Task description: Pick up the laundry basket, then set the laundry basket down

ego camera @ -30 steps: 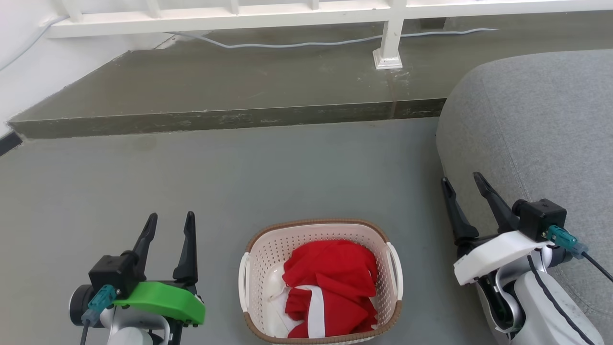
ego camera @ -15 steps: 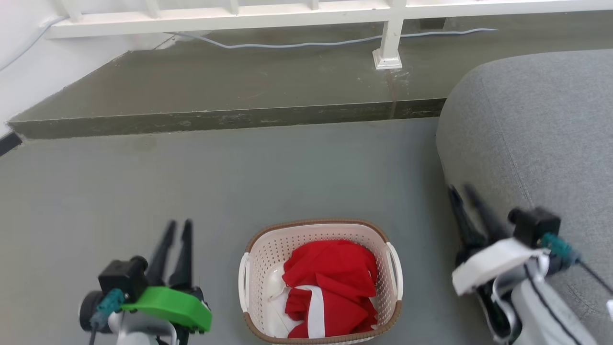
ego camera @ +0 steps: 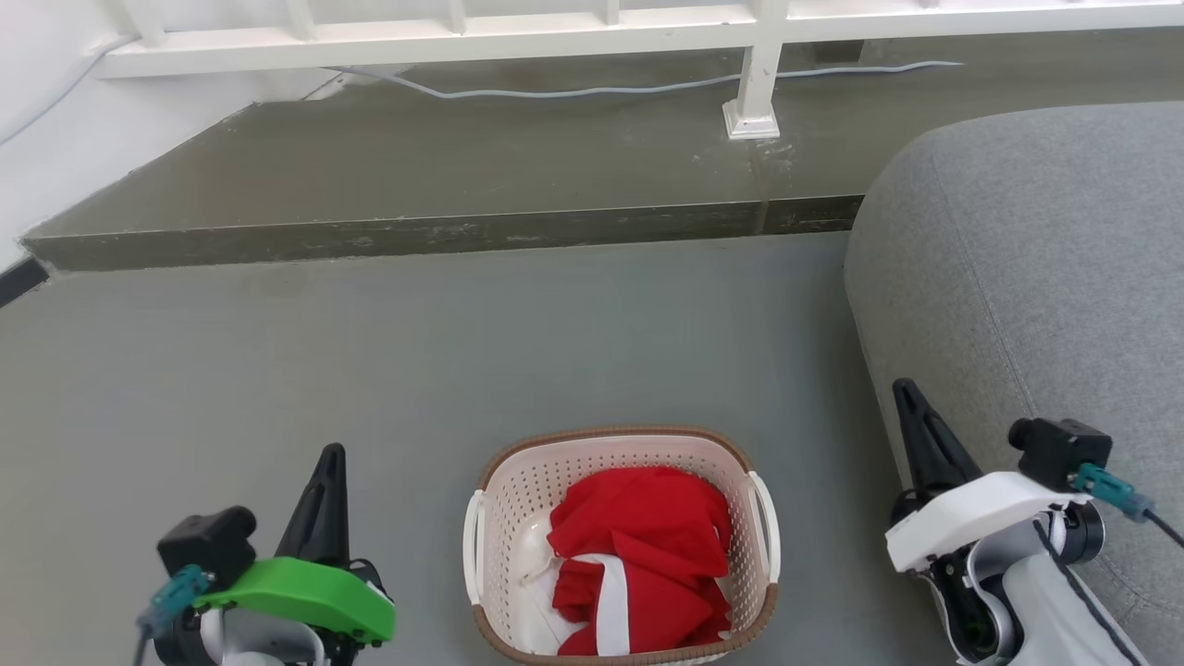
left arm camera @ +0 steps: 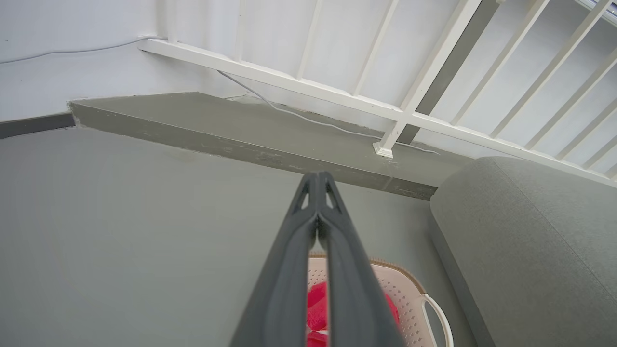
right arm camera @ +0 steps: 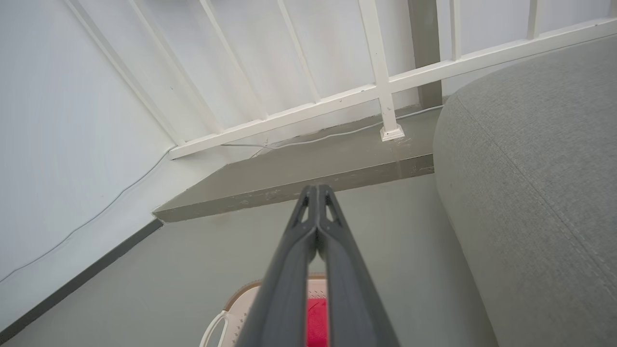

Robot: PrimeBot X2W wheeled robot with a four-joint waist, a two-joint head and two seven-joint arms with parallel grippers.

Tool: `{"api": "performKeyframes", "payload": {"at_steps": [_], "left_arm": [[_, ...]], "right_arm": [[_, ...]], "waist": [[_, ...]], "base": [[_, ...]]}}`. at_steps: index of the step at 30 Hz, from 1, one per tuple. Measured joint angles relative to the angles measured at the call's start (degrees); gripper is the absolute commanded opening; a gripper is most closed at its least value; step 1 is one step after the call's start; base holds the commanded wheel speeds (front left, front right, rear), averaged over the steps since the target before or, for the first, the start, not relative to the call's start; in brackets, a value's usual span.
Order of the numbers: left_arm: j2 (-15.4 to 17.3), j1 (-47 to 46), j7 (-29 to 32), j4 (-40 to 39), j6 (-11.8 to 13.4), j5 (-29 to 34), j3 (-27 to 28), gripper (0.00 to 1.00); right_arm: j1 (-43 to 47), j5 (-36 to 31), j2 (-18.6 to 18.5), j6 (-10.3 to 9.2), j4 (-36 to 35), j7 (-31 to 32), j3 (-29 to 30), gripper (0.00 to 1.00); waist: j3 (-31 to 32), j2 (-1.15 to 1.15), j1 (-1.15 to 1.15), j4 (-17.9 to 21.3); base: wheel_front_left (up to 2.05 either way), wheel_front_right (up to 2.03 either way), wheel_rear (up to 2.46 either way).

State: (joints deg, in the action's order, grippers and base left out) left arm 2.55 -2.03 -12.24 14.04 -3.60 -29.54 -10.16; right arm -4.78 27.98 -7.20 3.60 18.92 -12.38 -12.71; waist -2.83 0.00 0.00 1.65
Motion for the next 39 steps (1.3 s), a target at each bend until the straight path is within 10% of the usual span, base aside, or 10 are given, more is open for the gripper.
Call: {"api": "performKeyframes", "payload": {"at_steps": [39], "left_arm": [[-0.04, -0.04, 7.99, 0.43, -1.46, -27.0, 5.99, 0.0]], "right_arm": [[0.0, 27.57, 1.87, 1.41, -1.0, 8.09, 8.56, 0.0]], "waist": [[1.15, 0.0, 0.0, -0.71]], "base": [[0.0, 0.0, 0.0]]}}
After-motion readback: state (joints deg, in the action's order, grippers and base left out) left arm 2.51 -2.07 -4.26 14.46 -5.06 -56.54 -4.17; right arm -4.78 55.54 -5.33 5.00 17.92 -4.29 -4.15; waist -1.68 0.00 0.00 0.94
